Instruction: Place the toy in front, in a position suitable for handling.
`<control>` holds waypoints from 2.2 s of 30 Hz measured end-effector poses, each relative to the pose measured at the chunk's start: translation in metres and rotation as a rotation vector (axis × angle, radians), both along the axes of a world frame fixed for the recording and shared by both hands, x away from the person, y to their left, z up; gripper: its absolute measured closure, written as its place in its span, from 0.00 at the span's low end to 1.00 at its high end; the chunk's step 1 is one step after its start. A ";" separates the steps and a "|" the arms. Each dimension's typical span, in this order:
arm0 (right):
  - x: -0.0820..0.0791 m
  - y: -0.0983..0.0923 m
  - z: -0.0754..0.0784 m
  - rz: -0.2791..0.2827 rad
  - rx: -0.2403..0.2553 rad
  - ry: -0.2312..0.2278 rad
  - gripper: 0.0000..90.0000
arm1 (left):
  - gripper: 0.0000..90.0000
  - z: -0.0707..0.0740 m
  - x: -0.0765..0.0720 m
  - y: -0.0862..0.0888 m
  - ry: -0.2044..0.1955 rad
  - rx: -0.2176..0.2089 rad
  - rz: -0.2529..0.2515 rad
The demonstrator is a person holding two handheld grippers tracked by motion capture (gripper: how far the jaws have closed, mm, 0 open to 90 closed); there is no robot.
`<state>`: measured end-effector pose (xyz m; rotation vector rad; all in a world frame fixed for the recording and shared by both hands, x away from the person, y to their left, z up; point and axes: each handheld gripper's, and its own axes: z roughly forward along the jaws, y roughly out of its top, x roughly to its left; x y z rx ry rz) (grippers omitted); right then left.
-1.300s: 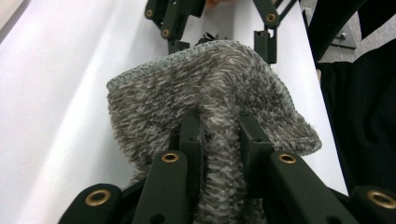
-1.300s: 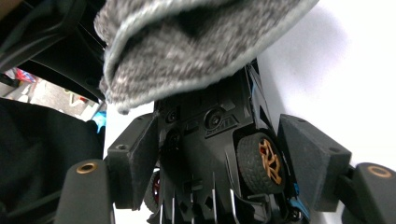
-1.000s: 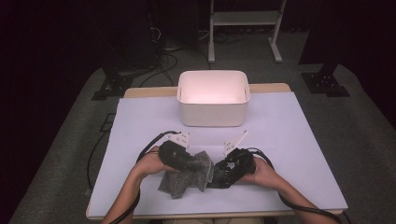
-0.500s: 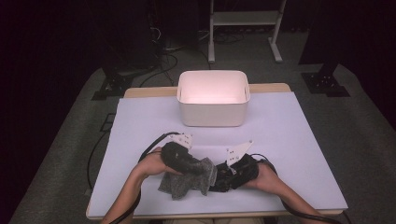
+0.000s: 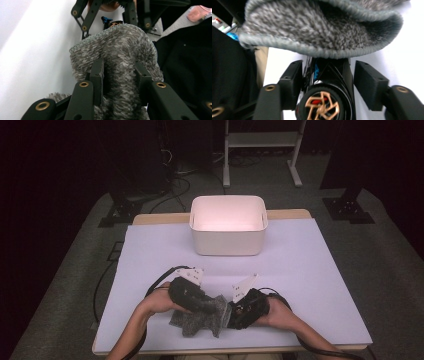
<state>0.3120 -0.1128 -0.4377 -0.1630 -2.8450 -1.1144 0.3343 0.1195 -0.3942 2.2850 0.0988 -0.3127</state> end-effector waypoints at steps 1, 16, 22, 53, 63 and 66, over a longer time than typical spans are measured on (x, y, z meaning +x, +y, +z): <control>0.000 0.001 -0.001 0.008 -0.004 0.005 0.49 | 0.75 0.000 -0.001 0.000 0.001 -0.001 -0.005; 0.008 -0.010 0.003 -0.043 0.015 -0.104 0.62 | 0.87 0.015 0.006 -0.005 -0.123 0.021 0.047; 0.024 -0.014 -0.003 -0.099 0.013 -0.096 0.62 | 0.83 0.011 0.012 -0.016 -0.204 0.101 0.059; 0.016 -0.047 -0.002 -0.135 0.071 -0.071 0.63 | 0.88 0.018 0.009 -0.094 -0.265 0.139 -0.046; 0.017 -0.048 -0.003 -0.133 0.078 -0.069 0.63 | 0.88 0.015 0.010 -0.089 -0.249 0.116 -0.050; 0.016 -0.048 -0.002 -0.133 0.074 -0.078 0.63 | 0.88 0.015 0.009 -0.075 -0.246 0.119 -0.028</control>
